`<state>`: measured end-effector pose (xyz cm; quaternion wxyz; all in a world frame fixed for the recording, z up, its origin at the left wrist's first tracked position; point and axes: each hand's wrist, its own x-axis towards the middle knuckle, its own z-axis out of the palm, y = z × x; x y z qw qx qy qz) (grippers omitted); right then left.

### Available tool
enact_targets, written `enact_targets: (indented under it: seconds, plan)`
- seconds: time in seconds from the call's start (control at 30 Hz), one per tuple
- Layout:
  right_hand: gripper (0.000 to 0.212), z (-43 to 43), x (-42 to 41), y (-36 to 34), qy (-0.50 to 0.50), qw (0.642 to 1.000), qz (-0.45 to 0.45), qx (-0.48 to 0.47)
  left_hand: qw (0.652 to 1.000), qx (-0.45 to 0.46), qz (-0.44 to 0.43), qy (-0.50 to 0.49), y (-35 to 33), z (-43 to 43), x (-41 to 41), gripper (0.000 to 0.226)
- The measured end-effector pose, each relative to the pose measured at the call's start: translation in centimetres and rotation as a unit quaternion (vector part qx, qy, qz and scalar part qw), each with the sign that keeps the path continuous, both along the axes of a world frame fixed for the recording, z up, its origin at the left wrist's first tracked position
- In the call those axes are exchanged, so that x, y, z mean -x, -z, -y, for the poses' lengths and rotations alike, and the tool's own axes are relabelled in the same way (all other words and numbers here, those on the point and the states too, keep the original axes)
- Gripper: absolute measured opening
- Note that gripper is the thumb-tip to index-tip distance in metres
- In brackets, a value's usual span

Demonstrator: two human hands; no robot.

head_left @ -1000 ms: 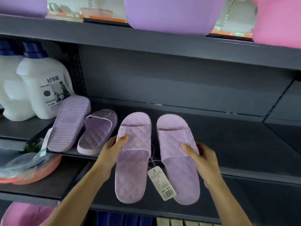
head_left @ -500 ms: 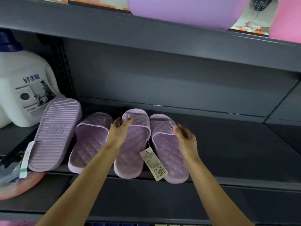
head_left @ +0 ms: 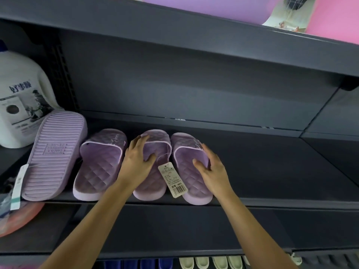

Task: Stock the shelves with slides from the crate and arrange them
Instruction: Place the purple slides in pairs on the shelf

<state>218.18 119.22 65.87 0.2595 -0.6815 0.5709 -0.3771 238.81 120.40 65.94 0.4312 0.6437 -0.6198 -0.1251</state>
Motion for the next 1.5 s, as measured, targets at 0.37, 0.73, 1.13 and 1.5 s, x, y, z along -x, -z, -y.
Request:
enact_targets:
  seconds: [0.37,0.73,1.13,1.5]
  plan:
    - [0.072,-4.7,1.7,-0.5,-0.107,0.994,-0.013,-0.026,0.999,0.006,0.039,-0.032,-0.4,-8.6,1.7,0.06]
    - [0.068,-16.9,7.7,1.0,-0.24,0.964,-0.116,0.014,0.985,-0.052,0.109,-0.125,0.9,-24.4,5.7,0.056]
    - [0.064,-26.4,3.4,3.1,-0.418,0.857,-0.293,0.072,0.939,-0.145,0.116,-0.289,4.7,-43.3,5.1,0.06]
    - [0.064,-37.8,-6.5,6.6,-0.567,0.748,-0.328,0.103,0.861,-0.251,0.083,-0.434,7.7,-60.7,3.3,0.049]
